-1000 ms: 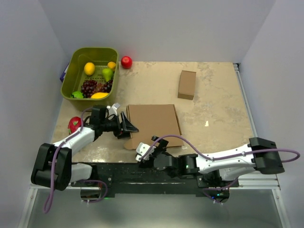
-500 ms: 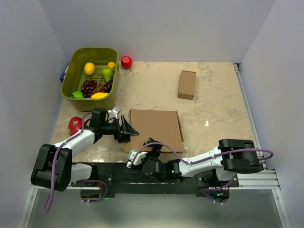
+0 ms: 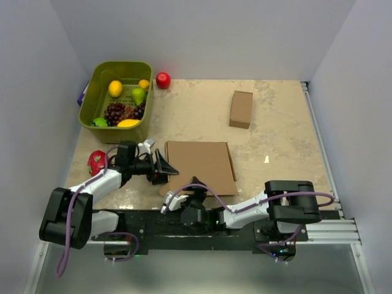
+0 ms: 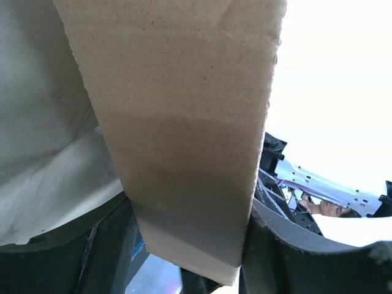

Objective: Fold the paper box

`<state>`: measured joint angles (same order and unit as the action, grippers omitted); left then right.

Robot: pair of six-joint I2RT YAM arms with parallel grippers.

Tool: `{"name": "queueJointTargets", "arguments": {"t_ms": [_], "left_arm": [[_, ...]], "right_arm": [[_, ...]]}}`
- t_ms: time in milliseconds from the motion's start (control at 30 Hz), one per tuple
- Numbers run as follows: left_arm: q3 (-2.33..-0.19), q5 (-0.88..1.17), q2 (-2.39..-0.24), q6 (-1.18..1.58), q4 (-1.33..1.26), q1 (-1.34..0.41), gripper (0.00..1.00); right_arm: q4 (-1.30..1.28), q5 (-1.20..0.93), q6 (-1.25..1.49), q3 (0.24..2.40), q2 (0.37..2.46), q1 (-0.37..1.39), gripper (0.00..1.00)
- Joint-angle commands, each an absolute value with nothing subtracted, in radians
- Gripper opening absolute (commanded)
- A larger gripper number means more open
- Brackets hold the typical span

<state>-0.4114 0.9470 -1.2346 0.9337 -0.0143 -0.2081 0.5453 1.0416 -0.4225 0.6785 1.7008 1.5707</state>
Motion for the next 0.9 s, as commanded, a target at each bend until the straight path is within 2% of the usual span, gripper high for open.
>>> {"name": "queueJointTargets", "arguments": {"t_ms": [0,100,200,233,300,333,433,500,600,667,700,800,867], "left_arm": [[-0.413,1.029,-1.201,0.966,-0.074,-0.206,0.07],[-0.423,1.029,-1.201,0.974,-0.097,-0.204,0.17],[-0.446,1.029,-1.193,1.002,-0.143,-0.202,0.35],[-0.457,1.025,-1.193,0.996,-0.144,-0.201,0.45],[-0.479,1.019,-1.184,0.991,-0.147,-0.198,0.52],[-0.477,1.011,-1.178,0.997,-0.161,-0.195,0.61],[-0.445,1.006,-1.161,1.044,-0.233,-0.193,0.66],[-0.416,1.006,-1.158,1.110,-0.287,-0.193,0.66],[-0.373,1.014,-1.158,1.178,-0.402,-0.193,0.61],[-0.370,1.005,-1.149,1.187,-0.422,-0.193,0.52],[-0.370,1.002,-1.146,1.201,-0.431,-0.193,0.50],[-0.373,0.996,-1.129,1.227,-0.442,-0.193,0.39],[-0.371,0.996,-1.118,1.236,-0.445,-0.193,0.33]], "right_arm": [[0.644,1.040,-0.436,0.673,1.664,1.540,0.67],[0.598,0.986,-0.417,0.686,1.641,1.537,0.61],[0.528,0.947,-0.381,0.699,1.626,1.529,0.58],[0.490,0.940,-0.370,0.704,1.621,1.526,0.57],[0.451,0.911,-0.341,0.715,1.605,1.516,0.56],[0.424,0.902,-0.331,0.716,1.598,1.509,0.57],[0.416,0.900,-0.325,0.713,1.582,1.499,0.56],[0.411,0.893,-0.324,0.719,1.582,1.499,0.57],[0.414,0.897,-0.328,0.724,1.594,1.500,0.58],[0.428,0.908,-0.328,0.724,1.611,1.500,0.61],[0.433,0.914,-0.322,0.724,1.615,1.499,0.65],[0.486,0.943,-0.336,0.709,1.631,1.500,0.92],[0.528,0.971,-0.356,0.704,1.653,1.499,0.95]]}}
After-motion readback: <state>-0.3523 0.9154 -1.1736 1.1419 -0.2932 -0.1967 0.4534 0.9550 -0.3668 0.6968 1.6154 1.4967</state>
